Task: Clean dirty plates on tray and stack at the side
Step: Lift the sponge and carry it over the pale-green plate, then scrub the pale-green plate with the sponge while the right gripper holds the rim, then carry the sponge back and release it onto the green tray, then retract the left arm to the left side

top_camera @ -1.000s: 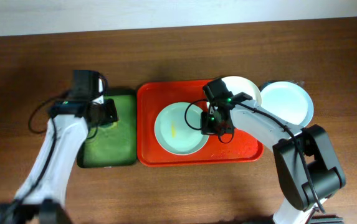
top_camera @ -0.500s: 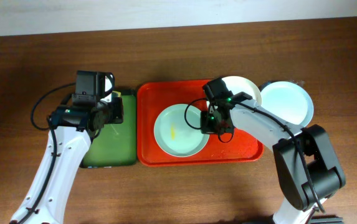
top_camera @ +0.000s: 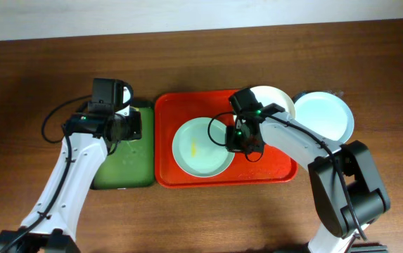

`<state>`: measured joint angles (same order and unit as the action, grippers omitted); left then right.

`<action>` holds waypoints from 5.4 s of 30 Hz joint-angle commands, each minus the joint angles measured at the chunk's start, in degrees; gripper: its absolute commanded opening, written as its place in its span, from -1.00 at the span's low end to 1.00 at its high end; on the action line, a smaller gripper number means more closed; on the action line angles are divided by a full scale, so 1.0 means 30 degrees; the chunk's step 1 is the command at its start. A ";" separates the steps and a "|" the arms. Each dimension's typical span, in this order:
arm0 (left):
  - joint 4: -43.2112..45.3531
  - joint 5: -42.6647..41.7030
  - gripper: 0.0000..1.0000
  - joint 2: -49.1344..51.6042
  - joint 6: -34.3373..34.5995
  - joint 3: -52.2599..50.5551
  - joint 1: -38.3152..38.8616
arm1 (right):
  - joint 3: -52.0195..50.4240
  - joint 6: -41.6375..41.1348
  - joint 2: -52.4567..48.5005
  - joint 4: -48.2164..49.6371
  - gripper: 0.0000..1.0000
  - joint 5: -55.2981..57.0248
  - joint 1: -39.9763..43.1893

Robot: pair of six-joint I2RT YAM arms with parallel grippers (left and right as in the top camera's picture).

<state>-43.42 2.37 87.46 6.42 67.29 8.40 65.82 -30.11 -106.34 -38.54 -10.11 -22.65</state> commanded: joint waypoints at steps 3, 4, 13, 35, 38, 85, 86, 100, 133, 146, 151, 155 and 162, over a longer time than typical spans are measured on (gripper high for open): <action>0.0109 0.0124 -1.00 0.0029 -0.0321 0.0029 0.0102 | 0.0131 -0.0131 -0.0175 0.0466 -0.92 0.0750 0.0073; 0.0109 0.0131 -1.00 0.0029 -0.0627 0.0029 0.0342 | 0.0138 -0.0138 -0.0175 0.0255 -0.92 0.0721 0.0073; 0.0772 -0.3235 -1.00 0.0809 -0.0495 0.0029 0.2623 | 0.0146 -0.2499 0.0029 0.1224 -0.92 -0.0131 -0.1384; 0.0466 -0.3730 -1.00 1.0994 0.1049 0.3592 0.5391 | -0.0102 -0.1406 -0.0393 0.1778 -0.92 0.0073 -0.1588; -0.1494 -0.5187 -1.00 1.0987 0.0911 0.4393 0.5399 | -0.0102 -0.1406 -0.0415 0.1807 -0.92 0.0080 -0.1588; -0.1319 -0.3140 -1.00 0.6273 0.2091 0.4102 0.3628 | -0.0102 -0.1413 -0.0430 0.2302 -0.92 -0.0568 -0.1574; -0.1180 -0.2827 -1.00 0.6972 0.2135 0.4102 0.3789 | -0.0102 -0.1413 -0.0430 0.2302 -0.92 -0.0568 -0.1574; -0.5326 -0.4590 -1.00 0.8590 0.0561 1.0091 0.2426 | -0.0102 -0.1413 -0.0430 0.2623 -0.92 -0.0583 -0.1574; -0.6477 -0.1020 0.98 0.0342 0.4364 0.5588 -0.4481 | -0.0102 -0.1413 -0.0430 0.2215 -0.16 -0.0386 -0.1574; -0.6477 -0.1020 0.98 0.0342 0.4364 0.5588 -0.4481 | -0.0124 -0.1413 -0.0969 0.2142 -0.92 0.0743 -0.1574; -0.6477 -0.1020 0.98 0.0342 0.4364 0.5588 -0.4481 | -0.0124 -0.1413 -0.0969 0.2142 -0.92 0.0750 -0.1574; -0.6477 -0.1020 0.99 0.0342 0.4364 0.5588 -0.4481 | -0.0124 -0.1413 -0.0969 0.2135 -0.92 0.0743 -0.1574; -0.6477 -0.1013 0.98 0.0342 0.4364 0.5588 -0.4481 | -0.0124 -0.1406 -0.0969 0.2135 -0.92 0.0758 -0.1574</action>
<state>-62.81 -0.05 88.64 19.14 83.92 -4.99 65.60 -34.44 -108.31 -31.46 -9.52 -27.27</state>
